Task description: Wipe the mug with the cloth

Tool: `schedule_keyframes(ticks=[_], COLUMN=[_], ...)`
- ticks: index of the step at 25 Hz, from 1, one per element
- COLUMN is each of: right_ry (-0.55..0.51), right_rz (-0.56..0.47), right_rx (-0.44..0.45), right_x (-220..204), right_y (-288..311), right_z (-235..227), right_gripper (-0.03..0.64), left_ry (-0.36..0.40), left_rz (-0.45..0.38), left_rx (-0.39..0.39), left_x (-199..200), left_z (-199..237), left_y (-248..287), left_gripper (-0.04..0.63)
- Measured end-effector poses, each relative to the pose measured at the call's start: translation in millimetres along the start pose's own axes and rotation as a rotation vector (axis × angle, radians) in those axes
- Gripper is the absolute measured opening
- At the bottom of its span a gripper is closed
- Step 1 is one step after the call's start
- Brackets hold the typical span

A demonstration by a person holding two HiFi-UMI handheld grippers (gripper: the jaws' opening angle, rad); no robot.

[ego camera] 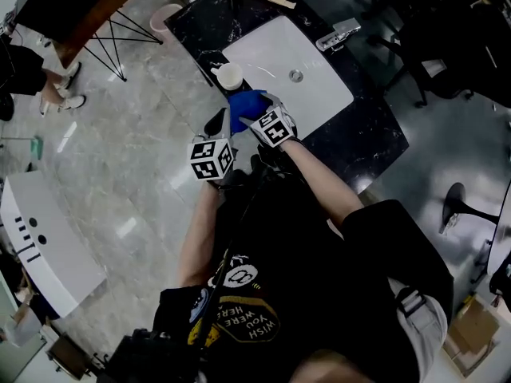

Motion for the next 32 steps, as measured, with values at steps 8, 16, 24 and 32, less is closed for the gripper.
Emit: schedule_keyframes(ticks=[8,16,24,32], right_ry=[0.002,0.050,-0.054,-0.166], right_rz=[0.041,0.019,0.032,0.019], right_rx=[0.077,-0.103,-0.191,-0.180], right_x=[11.9,46.7,73.8,74.0], right_y=[5.4,-9.2,-8.3,-17.1], right_z=[3.1,-70.9,-99.6,-85.9], right_gripper=[0.160,0.153,0.155,0.155], left_ry=[0.074,0.035,0.030,-0.003], left_rz=[0.045,0.015,0.027,0.013], left_rx=[-0.027,-0.133,-0.238,-0.215], left_x=[33.1,68.6,69.3,67.4], left_z=[34.6,76.7,60.8,56.0], left_y=[44.7,112.6,122.7,124.6], left_gripper=[0.005,0.003,0.003,0.004])
Point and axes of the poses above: the fingertips, and each gripper's own axes: y forward along the fingers, z to its left, x out of its top, the point moved 5 cm from there along -y, backward along the fingers, and after that the axes turned 14 degrees about z, right-handed, at the moved point
